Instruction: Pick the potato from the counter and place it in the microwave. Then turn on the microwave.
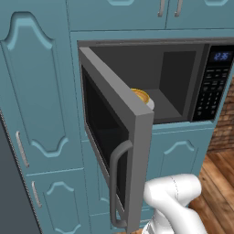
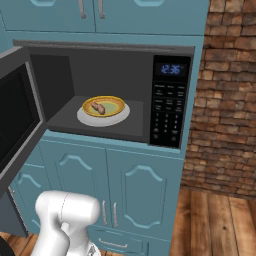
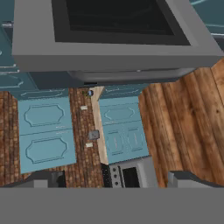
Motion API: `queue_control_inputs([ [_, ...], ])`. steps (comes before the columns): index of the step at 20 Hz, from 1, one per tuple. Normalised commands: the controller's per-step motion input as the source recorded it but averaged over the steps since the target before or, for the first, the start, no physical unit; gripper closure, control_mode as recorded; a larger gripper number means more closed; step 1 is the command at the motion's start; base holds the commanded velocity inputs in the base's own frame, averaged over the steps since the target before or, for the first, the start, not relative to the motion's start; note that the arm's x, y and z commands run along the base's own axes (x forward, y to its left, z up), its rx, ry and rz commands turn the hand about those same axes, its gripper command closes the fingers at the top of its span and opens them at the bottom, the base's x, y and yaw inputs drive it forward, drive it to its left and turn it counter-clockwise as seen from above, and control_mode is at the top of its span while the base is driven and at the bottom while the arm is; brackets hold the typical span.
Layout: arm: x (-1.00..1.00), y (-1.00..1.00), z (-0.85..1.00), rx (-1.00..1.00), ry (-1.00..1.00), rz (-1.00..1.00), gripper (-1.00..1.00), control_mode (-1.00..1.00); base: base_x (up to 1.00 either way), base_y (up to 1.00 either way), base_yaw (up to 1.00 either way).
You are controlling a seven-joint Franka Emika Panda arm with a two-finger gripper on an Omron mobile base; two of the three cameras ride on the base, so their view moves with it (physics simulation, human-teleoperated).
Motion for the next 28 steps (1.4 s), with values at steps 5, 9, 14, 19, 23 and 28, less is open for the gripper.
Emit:
queue_control_inputs([
  [5,-0.12,0.29,0.00,0.16,-0.02,0.00,-1.00,-1.00,0.00,0.00,0.00],
  [9,-0.13,0.28,0.00,0.13,-0.09,-0.01,-1.00,-1.00,0.00,0.00,0.00],
  [14,0.01,0.28,-0.11,0.04,-0.08,-0.12,-1.00,-1.00,0.00,0.00,0.00],
  [19,0.14,0.30,-0.14,0.00,-0.02,-0.20,-1.00,-1.00,0.00,0.00,0.00],
  [23,0.11,0.33,-0.17,0.01,-0.01,-0.19,-1.00,-1.00,0.00,0.00,0.00],
  [28,0.09,0.34,-0.18,0.03,-0.02,-0.15,-1.00,-1.00,0.00,0.00,0.00],
])
